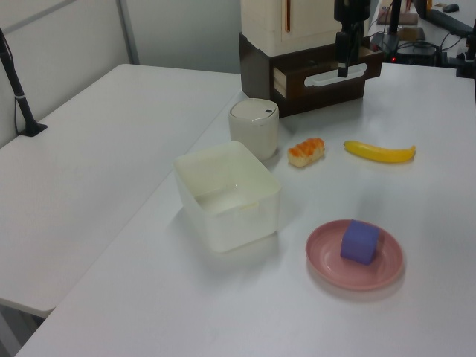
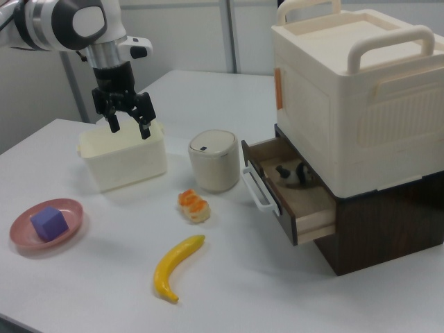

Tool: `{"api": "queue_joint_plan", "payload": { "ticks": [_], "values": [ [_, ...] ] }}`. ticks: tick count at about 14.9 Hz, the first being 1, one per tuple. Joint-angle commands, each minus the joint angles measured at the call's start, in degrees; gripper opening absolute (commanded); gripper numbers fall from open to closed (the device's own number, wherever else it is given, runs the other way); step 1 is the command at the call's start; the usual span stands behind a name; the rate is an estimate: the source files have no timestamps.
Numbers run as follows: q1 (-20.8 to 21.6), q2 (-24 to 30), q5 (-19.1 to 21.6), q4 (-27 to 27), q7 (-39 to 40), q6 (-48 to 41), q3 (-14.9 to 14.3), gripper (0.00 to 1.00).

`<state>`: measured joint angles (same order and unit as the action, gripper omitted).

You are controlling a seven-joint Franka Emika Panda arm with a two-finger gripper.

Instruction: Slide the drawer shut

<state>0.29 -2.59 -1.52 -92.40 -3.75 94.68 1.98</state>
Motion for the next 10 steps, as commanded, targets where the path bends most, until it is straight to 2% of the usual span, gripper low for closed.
{"api": "queue_joint_plan", "payload": {
  "ticks": [1,10],
  "values": [
    [1.4,0.1,0.5,-0.9,3.2,-0.7,-1.1,1.0],
    [1.3,0.1,0.2,-0.9,3.1,-0.8,-1.1,1.0]
  ]
}}
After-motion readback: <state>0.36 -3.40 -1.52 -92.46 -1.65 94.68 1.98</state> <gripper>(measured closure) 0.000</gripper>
